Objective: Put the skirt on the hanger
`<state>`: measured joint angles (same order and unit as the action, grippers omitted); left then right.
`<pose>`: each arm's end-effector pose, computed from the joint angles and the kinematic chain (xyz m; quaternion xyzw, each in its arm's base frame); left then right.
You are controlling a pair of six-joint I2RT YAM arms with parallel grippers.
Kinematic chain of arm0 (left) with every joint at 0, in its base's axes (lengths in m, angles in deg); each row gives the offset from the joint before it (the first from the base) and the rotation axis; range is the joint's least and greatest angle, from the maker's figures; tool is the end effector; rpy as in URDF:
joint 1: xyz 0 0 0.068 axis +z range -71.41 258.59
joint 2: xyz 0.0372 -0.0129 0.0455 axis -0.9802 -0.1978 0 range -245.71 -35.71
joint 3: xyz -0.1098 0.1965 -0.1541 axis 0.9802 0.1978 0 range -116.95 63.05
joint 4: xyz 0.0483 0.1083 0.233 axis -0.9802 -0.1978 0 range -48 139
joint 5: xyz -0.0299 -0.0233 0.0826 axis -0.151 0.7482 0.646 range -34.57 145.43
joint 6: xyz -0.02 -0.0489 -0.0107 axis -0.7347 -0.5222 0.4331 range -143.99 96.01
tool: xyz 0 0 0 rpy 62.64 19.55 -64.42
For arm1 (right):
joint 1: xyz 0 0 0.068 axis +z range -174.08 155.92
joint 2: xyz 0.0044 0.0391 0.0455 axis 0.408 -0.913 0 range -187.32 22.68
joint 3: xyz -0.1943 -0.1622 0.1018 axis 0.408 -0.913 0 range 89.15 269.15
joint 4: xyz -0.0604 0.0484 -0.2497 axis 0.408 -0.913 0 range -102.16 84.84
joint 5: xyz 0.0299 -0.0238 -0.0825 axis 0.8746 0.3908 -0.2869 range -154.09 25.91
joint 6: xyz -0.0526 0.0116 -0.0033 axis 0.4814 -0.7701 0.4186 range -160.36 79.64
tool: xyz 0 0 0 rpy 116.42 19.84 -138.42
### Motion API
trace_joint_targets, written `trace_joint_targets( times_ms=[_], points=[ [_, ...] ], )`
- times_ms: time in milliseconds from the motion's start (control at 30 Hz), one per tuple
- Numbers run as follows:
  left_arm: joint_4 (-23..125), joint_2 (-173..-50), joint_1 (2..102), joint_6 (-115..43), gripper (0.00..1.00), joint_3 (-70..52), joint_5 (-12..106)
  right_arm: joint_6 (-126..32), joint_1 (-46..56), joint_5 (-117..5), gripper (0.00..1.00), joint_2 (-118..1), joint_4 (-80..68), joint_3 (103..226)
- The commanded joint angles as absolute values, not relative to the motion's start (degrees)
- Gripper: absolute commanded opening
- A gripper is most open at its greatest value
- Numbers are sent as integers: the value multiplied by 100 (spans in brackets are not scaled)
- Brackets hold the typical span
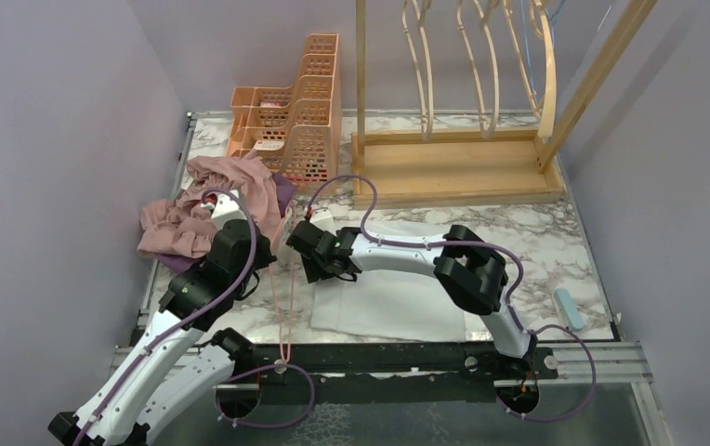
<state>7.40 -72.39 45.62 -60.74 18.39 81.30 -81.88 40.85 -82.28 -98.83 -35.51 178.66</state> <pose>0.1182 -0.0581 0.3059 -0.1340 0.8551 -0.1013 0.4905 0.1997 0.4006 0.1641 -0.1575 0.9465 0.0971 0.2642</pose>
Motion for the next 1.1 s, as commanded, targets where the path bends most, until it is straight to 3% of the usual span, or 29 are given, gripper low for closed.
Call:
trace_joint_targets(
  times_ms=[0, 200, 500, 767, 1067],
  points=[
    [517, -7033, 4563, -6275, 0, 1579, 8660, -8309, 4087, -8771, 62, -10521, -4509, 17983],
    [522, -6958, 4562, -6323, 0, 1624, 8734, -8566, 4103, -9202, 40, -10963, -5292, 18198],
    [605, -6935, 4556, -6329, 0, 1744, 8581, -8461, 4102, -9182, 1, -10553, -4828, 17791],
    [1131, -7095, 4563, -6050, 0, 2132, 7823, -8006, 4095, -8513, 1, -8763, -2697, 16259],
    [2579, -7782, 4561, -6081, 0, 2873, 7031, -8381, 4055, -8142, 1, -7848, -2054, 15785]
  ],
)
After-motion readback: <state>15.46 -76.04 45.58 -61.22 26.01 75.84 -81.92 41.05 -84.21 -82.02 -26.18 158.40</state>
